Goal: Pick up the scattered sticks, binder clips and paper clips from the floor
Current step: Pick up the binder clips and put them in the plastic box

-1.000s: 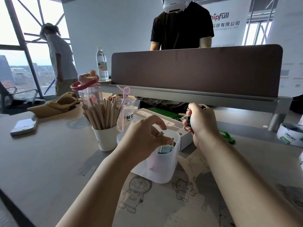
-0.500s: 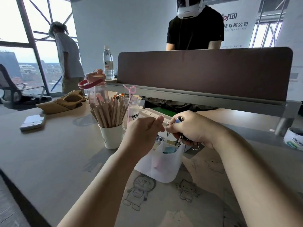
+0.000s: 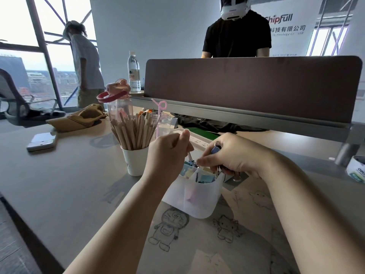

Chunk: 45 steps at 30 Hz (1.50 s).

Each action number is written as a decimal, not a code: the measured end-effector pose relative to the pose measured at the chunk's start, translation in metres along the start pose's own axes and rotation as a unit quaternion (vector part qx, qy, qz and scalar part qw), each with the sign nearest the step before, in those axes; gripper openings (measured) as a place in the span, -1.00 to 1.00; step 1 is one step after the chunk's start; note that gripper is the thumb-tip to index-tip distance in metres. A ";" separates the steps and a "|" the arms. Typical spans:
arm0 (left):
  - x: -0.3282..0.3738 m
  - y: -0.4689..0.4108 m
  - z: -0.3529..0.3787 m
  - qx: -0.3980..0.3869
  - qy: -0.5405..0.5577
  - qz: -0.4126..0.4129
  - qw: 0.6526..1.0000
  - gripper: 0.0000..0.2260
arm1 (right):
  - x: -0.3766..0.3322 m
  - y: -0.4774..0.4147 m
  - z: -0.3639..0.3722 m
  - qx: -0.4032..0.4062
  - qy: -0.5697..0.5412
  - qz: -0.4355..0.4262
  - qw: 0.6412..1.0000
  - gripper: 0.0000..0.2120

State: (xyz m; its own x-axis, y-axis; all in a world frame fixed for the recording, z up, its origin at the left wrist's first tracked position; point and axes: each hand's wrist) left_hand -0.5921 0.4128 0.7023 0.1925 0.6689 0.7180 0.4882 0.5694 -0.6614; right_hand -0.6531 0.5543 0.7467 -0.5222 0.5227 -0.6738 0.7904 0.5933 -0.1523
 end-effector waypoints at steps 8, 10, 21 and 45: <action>-0.003 0.001 0.002 -0.003 0.000 0.005 1.000 -0.65 | -0.004 -0.004 0.013 0.057 -0.046 0.016 0.997 -0.89; -0.004 0.001 0.002 -0.003 -0.006 0.005 1.000 -0.64 | -0.003 -0.004 0.018 0.042 -0.011 0.009 0.999 -0.88; -0.004 0.001 0.003 -0.013 -0.017 -0.001 1.000 -0.66 | -0.002 -0.007 0.023 0.100 0.052 -0.044 0.993 -0.77; -0.005 0.000 0.003 0.072 0.056 -0.051 0.995 -0.60 | 0.002 -0.013 0.047 0.186 -0.200 -0.045 0.961 -0.84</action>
State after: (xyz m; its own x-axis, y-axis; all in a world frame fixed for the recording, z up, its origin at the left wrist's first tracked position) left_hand -0.5951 0.4108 0.6982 0.2463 0.5514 0.7971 0.3845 0.6993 -0.6026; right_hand -0.6491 0.5189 0.7138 -0.4880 0.1573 -0.8585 0.8460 0.3272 -0.4210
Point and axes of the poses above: each hand's wrist, its own y-axis away from the middle knuckle, its own z-axis out of the palm, x = y × z, and after that the axes turned 10 degrees about x, right-handed
